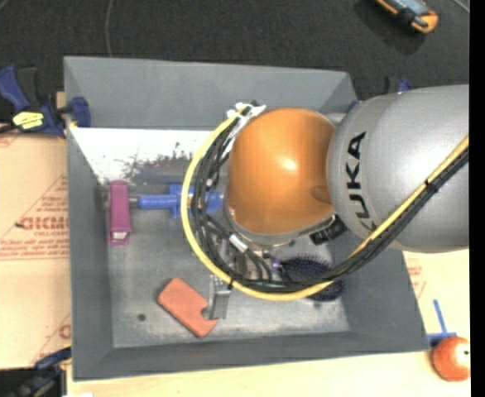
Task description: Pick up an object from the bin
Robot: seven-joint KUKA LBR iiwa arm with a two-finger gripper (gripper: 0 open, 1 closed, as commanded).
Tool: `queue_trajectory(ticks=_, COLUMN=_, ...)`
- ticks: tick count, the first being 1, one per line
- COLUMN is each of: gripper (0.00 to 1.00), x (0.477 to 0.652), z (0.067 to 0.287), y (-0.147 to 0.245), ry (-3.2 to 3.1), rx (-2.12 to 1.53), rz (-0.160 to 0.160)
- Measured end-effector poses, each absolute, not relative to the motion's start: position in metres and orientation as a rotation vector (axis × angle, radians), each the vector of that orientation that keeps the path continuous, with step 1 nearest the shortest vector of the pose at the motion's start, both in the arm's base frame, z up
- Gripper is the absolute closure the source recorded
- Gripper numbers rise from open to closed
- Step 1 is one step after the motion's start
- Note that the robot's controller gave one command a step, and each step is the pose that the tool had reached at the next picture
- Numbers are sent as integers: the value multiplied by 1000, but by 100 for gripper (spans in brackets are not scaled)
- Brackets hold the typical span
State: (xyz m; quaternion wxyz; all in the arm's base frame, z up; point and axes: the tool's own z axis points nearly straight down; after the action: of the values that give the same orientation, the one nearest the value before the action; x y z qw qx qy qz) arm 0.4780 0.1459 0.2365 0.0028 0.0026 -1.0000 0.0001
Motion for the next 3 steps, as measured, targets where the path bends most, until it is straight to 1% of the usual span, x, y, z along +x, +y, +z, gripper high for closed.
queue_trajectory(ticks=1, gripper=0, x=480, z=240, y=145, ry=-3144, rx=-1, rz=-2)
queue_trajectory(ticks=2, gripper=0, x=475, z=108, y=116, ry=-3116, rx=-424, rz=-4)
queue_trajectory(ticks=3, gripper=0, x=477, z=161, y=108, ry=-3142, rx=-286, rz=-8)
